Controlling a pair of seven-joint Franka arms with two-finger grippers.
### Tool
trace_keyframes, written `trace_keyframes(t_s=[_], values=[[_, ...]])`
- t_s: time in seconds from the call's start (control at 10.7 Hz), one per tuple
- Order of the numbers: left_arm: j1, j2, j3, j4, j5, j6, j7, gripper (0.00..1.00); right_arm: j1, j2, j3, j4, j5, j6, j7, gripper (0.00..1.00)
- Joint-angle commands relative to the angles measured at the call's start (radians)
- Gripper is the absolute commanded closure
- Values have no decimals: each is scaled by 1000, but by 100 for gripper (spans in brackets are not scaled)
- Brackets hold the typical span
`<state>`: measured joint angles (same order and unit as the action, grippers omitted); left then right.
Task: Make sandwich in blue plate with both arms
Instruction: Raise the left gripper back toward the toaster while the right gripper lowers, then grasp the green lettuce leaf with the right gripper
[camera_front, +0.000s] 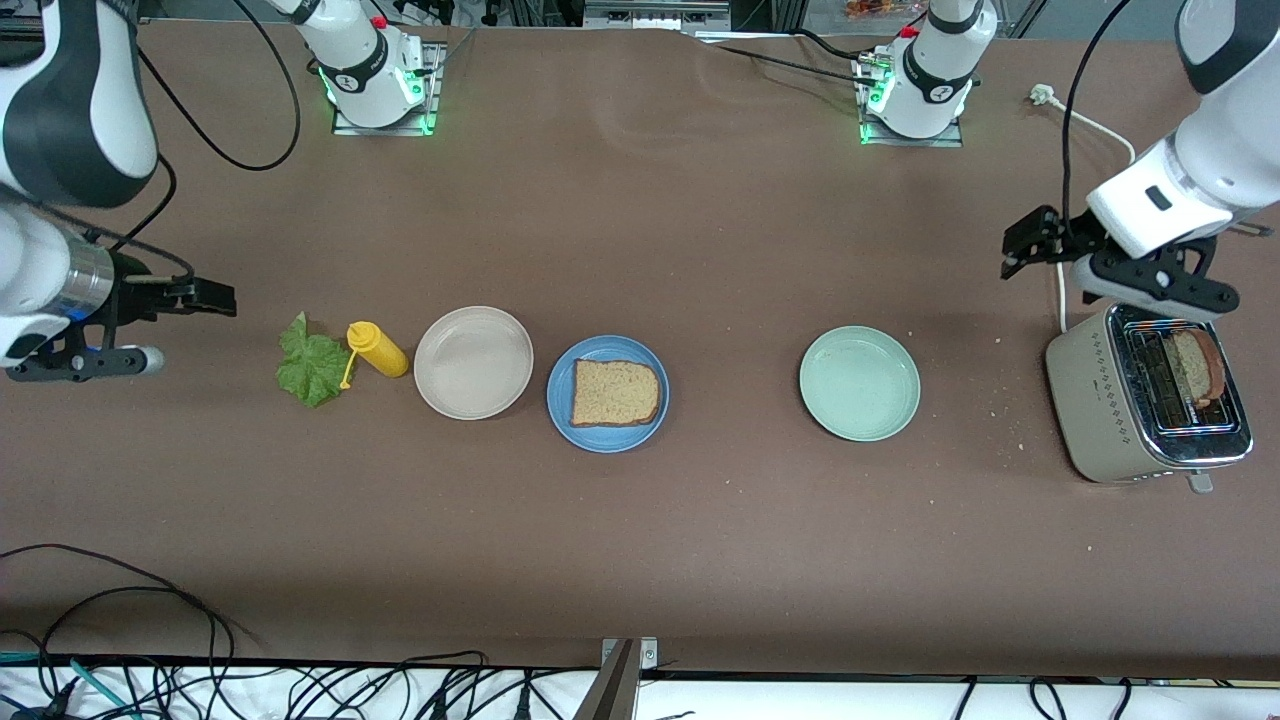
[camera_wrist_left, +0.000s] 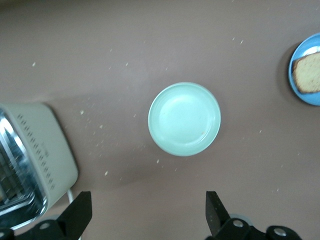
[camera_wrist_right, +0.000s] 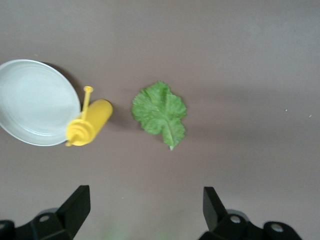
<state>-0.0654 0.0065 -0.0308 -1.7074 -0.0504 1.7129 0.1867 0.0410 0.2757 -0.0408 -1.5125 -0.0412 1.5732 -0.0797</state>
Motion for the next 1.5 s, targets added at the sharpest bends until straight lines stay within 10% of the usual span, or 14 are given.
trace_keyframes(t_s=[0.0, 0.94, 1.03, 1.31, 1.41], values=[[25, -57, 2, -32, 55, -81, 8, 0, -73, 81, -2, -9, 7, 5, -49, 0], [44, -45, 23, 2, 41, -159, -190, 0, -73, 238, 1, -469, 23, 655, -29, 0], [45, -39, 23, 17, 40, -161, -190, 0, -72, 240, 1, -469, 23, 654, -29, 11], [45, -36, 23, 18, 40, -161, -185, 0, -70, 244, -1, -463, 21, 637, -32, 100], [45, -34, 23, 18, 40, -159, -184, 0, -75, 243, 1, -459, 23, 619, -37, 100]])
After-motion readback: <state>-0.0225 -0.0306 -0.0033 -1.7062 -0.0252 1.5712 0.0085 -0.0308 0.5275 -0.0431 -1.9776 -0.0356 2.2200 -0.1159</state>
